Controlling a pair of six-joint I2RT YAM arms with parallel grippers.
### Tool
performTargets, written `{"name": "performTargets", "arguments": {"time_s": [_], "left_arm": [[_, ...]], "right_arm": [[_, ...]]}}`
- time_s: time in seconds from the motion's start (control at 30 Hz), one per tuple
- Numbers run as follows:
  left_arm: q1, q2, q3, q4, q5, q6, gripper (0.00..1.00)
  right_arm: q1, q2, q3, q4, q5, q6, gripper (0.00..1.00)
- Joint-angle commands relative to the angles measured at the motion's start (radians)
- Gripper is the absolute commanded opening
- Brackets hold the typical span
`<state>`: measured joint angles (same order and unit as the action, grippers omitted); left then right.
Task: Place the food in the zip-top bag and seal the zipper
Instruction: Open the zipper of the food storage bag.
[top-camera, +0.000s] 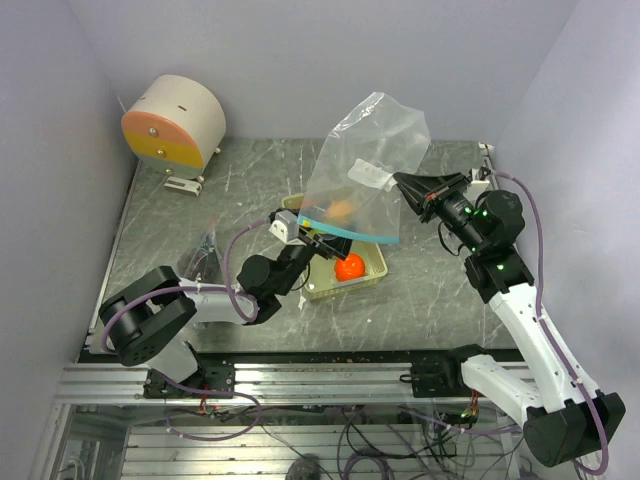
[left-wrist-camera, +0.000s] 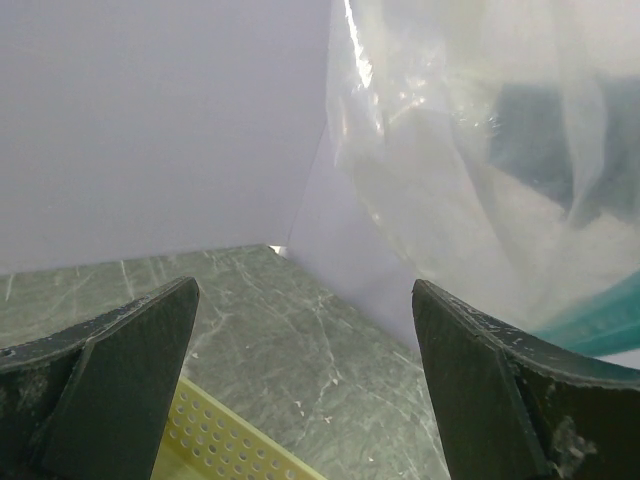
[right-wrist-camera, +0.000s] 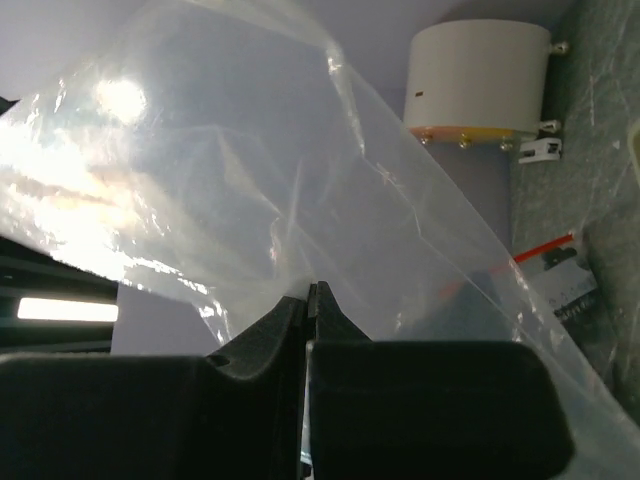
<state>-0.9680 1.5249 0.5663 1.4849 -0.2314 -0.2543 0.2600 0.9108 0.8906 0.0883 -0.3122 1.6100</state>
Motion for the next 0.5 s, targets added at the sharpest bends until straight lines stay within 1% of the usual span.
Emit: {"name": "performTargets", "arguments": {"time_s": [0.0, 0.17, 0.27, 0.37, 0.47], "left_arm": [[-0.008, -0.003, 0.029, 0.240, 0.015, 0.026, 0.99], [-0.009, -0.021, 0.022, 0.240, 0.046, 0.025, 0.99], [-0.008, -0.054, 0.000, 0.241, 0.117, -0.002, 0.99], [-0.008, -0.116, -0.035, 0.220, 0.202, -0.049, 0.99], [-0.008, -0.212, -0.076, 0.133, 0.231, -0.093, 0.99]], "right_arm": [[0.007, -0.025, -0.045, -0.026, -0.043, -0.017, 0.00], [0.007, -0.040, -0.079, -0.065, -0.044, -0.029, 0.00], [0.007, -0.038, -0.097, -0.066, -0.056, -0.030, 0.00], [0.007, -0.038, -0.110, -0.119, -0.065, -0.060, 0.00], [0.008, -0.067, -0.178, -0.148, -0.077, -0.050, 0.00]]}}
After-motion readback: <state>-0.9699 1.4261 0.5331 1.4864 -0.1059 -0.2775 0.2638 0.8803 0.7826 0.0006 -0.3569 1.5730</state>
